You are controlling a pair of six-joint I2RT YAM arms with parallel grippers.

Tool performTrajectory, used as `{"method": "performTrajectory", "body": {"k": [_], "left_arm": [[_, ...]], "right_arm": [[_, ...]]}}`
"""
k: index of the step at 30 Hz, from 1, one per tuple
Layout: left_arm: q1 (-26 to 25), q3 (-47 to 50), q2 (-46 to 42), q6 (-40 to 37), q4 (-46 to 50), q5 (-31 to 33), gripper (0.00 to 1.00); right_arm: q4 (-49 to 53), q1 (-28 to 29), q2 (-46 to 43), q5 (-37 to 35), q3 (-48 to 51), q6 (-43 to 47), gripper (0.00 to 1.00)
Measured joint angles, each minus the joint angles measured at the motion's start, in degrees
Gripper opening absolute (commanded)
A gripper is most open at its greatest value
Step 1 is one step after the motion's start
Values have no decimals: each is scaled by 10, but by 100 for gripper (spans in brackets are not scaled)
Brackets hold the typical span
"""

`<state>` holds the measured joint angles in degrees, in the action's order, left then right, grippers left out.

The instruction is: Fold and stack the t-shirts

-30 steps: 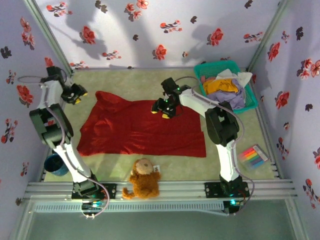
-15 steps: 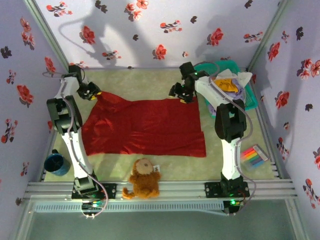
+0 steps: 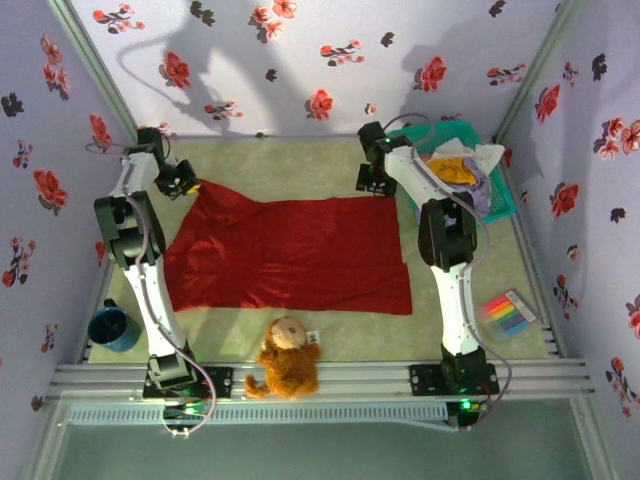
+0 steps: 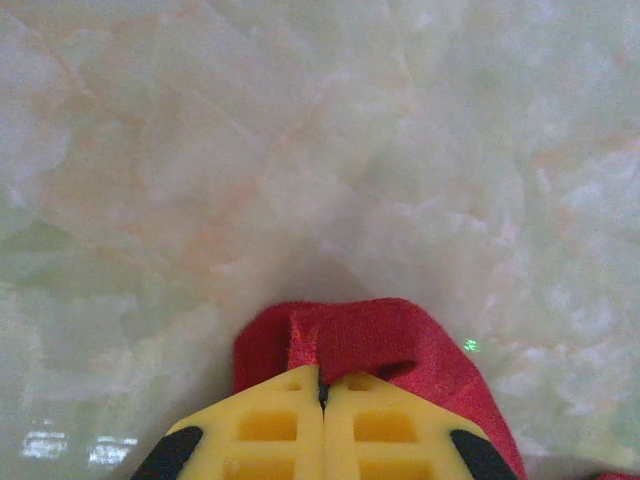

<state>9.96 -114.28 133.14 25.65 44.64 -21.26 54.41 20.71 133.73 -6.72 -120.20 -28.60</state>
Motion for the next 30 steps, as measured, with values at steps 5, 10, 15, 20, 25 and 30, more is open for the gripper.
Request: {"method": "performTrajectory", "body": {"k": [5,10,15,20,25,30], "left_arm": [[0,1,-28,0,4,-5,0],[-1,2,-35,0,4,-10,0],[-3,16,-37,0,9,-13,0],[-3,22,-45,0,12,-15,0],[-3,28,-59,0,12,-15,0],[-3,29,-65,0,13,-15,0]], "right_arm": [[-6,0,27,-46,-10,5,52],[-35,0,28,-67,-6,6,49],[-61,0,34,-71,-6,6,46],[-68,0,53,-71,-2,5,45],[-76,1,67,-68,3,3,31],[-95,2,66,-63,11,7,19]]}}
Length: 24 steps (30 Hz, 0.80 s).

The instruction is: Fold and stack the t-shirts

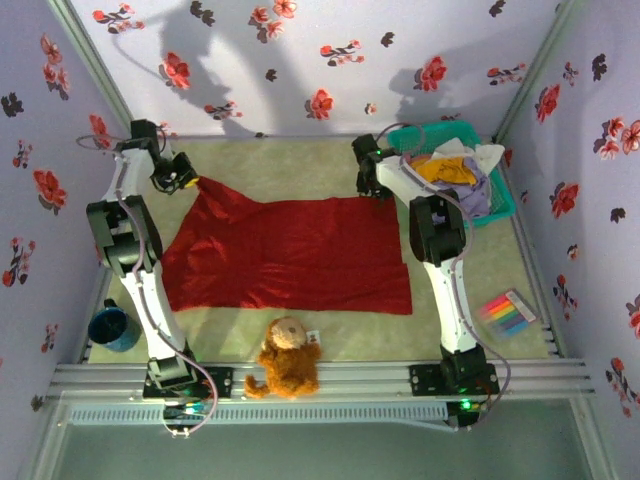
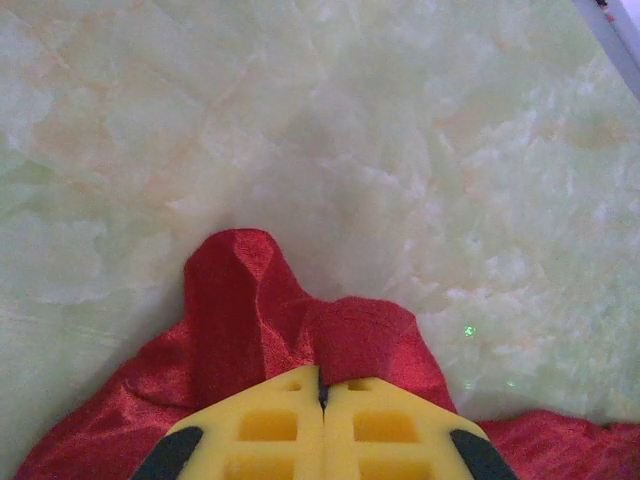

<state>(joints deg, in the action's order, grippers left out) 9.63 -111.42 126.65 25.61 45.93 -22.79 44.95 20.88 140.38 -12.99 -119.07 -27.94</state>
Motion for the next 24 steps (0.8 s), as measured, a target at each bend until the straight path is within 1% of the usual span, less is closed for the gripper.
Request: {"method": "performTrajectory", "body": {"k": [6,8,17,21,24], "left_arm": [[0,0,-5,0,4,0,0],[0,0,-10,0,7,0,0],[0,-11,-47,0,33,-13,0],[0,-16,-65,-5,54,-19,0],[1,-16,-78,-11,78,-19,0]], "right_arm": [[-18,2,-9,3,16,0,7],[-19,2,-13,1,21,0,0],[-6,1,-37,-27,30,9,0],[-3,5,-79,-35,60,9,0],[-6,11,-121,-40,102,7,0]]}}
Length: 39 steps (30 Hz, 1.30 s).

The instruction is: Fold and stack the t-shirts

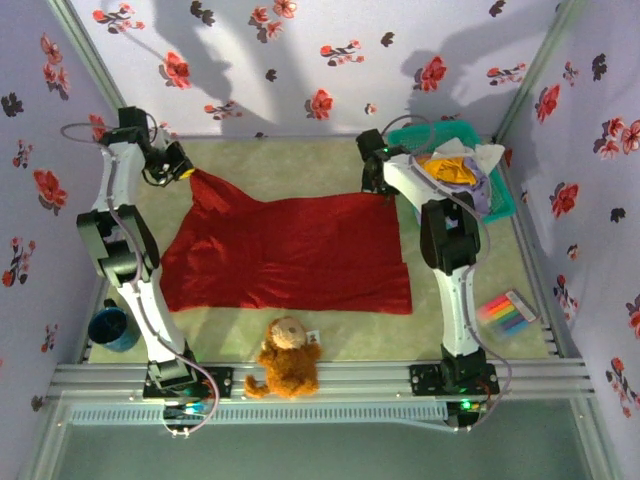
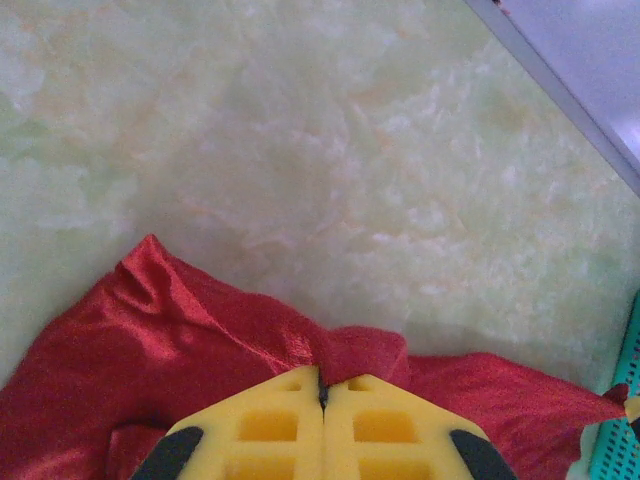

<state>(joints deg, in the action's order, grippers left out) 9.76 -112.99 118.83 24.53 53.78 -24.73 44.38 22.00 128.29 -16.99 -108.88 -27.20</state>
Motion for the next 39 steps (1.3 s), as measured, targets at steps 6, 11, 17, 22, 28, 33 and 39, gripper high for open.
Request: {"method": "performTrajectory", "body": {"k": [6,11,17,22,28,33,39], "left_arm": [[3,35,-49,-14,35,-6,0],[3,102,-125,-24,49,-3,0],[3,149,-194,-26,74,1,0],[3,189,-237,-26,104,2,0],[6,235,-270,-42,136,1,0],[7,321,-281,-45,148,-2,0],[10,379,-297,-56,161,1,0]], "right_arm": [[-8,24,-83,-24,107,-9,0],[-14,52,-149,-43,193,-24,0],[-11,84,-199,-60,261,-44,0],[-4,103,-248,-66,316,-68,0],[5,120,-287,-57,379,-100,0],[5,132,-285,-19,435,-130,29],[9,149,-278,8,440,-139,51]]}}
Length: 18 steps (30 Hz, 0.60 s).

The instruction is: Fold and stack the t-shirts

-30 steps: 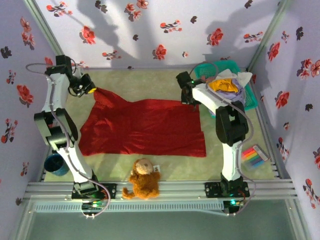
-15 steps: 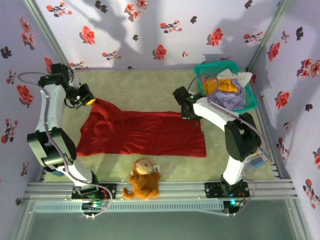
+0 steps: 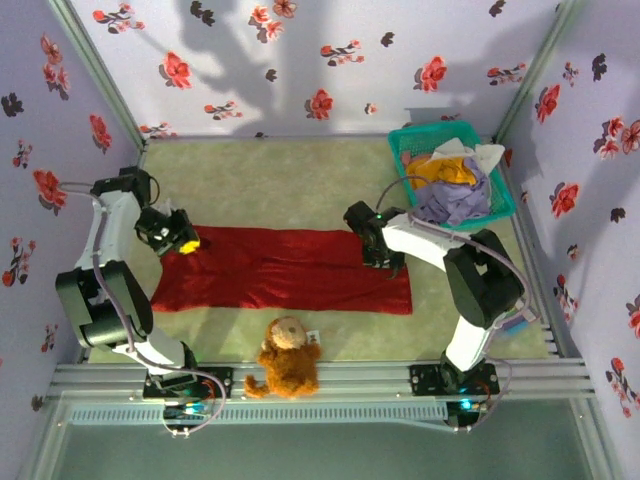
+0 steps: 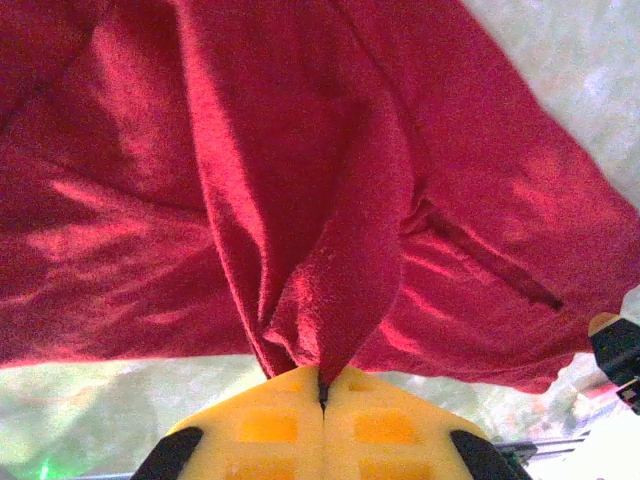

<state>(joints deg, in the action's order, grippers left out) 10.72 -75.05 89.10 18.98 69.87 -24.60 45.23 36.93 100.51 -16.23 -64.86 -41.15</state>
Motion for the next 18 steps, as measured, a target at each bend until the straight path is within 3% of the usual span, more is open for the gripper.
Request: {"method": "performTrajectory", "body": {"k": [5,11,18], "left_arm": [[5,55,-11,-4,2,2,0],[6,45,-7,-3,5,-1,0],[26,-41,65,-14,-4,-23,0]], "right_arm": [[10,14,-10,24,-3,5,55],[-72,41,-37,136,-28,26,57],[-155,109,78,200,-196,65,54]]}}
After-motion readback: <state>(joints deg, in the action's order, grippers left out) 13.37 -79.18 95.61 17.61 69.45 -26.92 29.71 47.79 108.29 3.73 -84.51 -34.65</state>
